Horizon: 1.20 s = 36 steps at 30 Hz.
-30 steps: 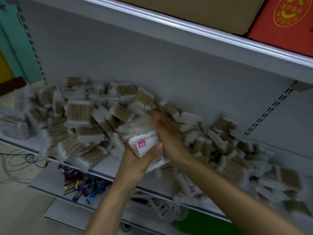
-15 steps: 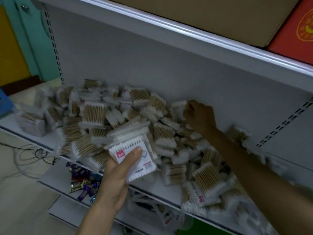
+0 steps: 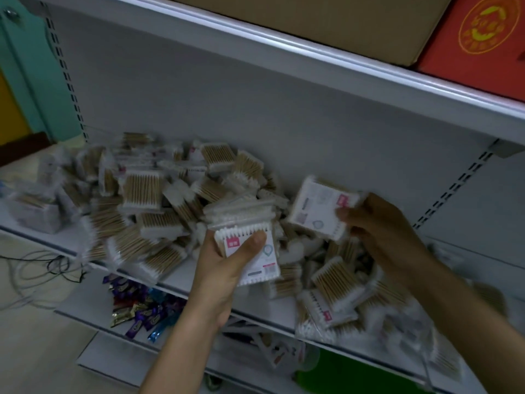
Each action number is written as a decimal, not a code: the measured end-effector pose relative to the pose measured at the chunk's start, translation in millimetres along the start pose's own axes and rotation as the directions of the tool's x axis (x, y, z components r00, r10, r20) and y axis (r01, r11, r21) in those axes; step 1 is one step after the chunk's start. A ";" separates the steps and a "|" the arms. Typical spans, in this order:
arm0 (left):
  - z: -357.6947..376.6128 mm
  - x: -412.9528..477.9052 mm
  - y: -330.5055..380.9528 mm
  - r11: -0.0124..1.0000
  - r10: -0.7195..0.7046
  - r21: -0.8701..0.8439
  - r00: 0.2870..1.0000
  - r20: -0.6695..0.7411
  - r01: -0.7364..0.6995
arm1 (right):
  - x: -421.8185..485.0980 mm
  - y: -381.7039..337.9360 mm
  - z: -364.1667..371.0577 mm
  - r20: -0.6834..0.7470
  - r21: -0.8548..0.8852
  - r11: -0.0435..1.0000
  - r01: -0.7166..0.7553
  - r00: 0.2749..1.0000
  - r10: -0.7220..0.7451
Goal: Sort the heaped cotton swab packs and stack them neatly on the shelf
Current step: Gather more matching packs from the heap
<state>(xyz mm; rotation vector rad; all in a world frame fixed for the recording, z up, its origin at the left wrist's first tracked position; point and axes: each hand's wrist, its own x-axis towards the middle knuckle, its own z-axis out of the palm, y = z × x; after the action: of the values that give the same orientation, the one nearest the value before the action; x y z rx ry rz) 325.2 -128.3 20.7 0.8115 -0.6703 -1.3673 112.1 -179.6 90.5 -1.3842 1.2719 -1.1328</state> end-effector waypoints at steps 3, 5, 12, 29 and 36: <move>0.1 -3.8 1.4 0.996 -0.060 -0.064 0.994 0.093 0.066 | -4.1 5.5 -8.0 -0.142 -0.009 1.000 -0.021 0.990 0.019; -0.2 -6.4 2.0 0.996 -0.066 -0.052 0.981 0.182 0.076 | -6.8 9.2 -10.2 -0.147 -0.269 0.963 0.016 0.988 -0.058; 18.8 -17.4 -11.7 0.984 -0.174 0.100 0.876 0.450 0.144 | -26.2 11.8 23.9 -0.013 -0.299 0.945 0.130 0.990 -0.140; 62.4 -13.0 -49.6 0.825 -0.391 -0.227 0.813 0.432 0.518 | -65.7 31.9 10.3 -0.004 -0.232 0.959 0.165 0.985 -0.170; 75.2 -7.5 -57.4 0.796 -0.429 -0.215 0.778 0.460 0.566 | -55.1 37.4 -1.1 -0.025 -0.133 0.971 0.198 0.979 -0.203</move>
<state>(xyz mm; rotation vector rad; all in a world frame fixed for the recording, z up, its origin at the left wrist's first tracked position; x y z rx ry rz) 230.3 -130.2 16.8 0.4422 -0.5001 -2.1173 102.5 -126.6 51.3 -1.6246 1.2736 -1.2352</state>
